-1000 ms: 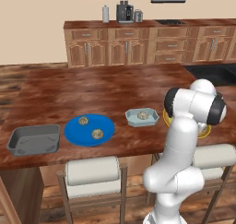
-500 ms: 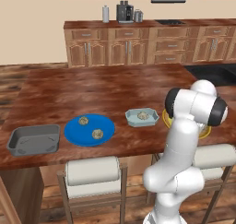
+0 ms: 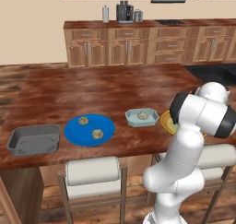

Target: Place two dumplings into each of the tupperware containers and then place the containers in the fridge.

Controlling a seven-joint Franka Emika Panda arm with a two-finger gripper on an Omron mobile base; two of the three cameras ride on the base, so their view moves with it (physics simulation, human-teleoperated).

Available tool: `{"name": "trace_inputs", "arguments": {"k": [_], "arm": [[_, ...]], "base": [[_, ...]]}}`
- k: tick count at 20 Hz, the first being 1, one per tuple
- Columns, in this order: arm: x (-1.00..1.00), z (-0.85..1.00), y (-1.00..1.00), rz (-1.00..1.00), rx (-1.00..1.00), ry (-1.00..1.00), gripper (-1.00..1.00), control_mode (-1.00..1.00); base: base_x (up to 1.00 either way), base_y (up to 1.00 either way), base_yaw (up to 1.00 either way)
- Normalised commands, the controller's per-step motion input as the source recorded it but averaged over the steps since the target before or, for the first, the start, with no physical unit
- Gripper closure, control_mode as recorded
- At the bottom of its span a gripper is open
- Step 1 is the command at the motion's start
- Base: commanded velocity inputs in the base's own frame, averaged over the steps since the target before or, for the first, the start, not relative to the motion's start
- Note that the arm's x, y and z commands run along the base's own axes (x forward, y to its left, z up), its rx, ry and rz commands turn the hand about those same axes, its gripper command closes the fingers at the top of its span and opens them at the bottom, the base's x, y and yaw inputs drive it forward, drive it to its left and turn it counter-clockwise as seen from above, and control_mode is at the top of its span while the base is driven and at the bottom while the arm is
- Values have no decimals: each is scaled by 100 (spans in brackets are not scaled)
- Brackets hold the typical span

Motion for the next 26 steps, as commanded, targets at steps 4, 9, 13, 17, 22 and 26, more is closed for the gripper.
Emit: {"name": "trace_inputs", "arguments": {"k": [4,9,13,17,22,26], "arm": [[0,56,85,37,1,0,100,-100],[0,33,100,33,1,-10,100,-100],[0,17,95,22,0,-21,100,-100],[7,16,86,20,3,-24,100,-100],[33,19,59,11,1,-12,100,-100],[62,23,10,2,0,7,100,-100]], "base": [[0,0,0],[0,0,0],[0,0,0],[0,0,0],[0,0,0],[0,0,0]]}}
